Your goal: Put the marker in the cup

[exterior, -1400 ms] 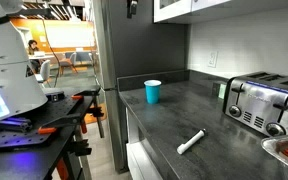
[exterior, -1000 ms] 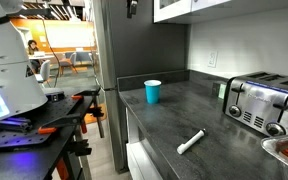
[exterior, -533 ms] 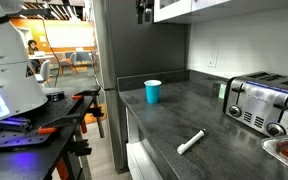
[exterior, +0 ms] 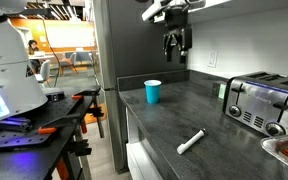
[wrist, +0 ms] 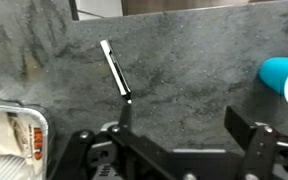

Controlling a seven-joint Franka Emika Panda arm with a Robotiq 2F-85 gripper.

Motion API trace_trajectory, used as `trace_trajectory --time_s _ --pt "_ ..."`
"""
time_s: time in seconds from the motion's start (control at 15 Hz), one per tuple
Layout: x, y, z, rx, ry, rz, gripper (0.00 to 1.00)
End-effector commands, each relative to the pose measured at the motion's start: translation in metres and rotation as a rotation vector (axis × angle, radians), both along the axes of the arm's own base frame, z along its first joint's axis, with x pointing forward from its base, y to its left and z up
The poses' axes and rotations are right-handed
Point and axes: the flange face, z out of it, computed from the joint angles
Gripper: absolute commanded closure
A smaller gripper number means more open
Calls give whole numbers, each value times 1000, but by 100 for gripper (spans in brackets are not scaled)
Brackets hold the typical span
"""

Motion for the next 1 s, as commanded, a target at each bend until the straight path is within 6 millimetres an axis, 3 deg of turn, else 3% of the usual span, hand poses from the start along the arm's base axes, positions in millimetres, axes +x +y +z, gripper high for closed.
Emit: trace_trajectory --time_s 0.0,0.07,0.2,0.53,0.67,0.93 --pt "24 -7 -28 -19 61 -74 0" --pt "14 -10 -26 -10 33 -33 0" --pt "24 -10 -36 -11 44 -47 0" --pt "29 -7 -36 41 50 18 0" --pt "35 -13 -49 73 71 91 0" --pt "59 -49 -95 96 62 206 0"
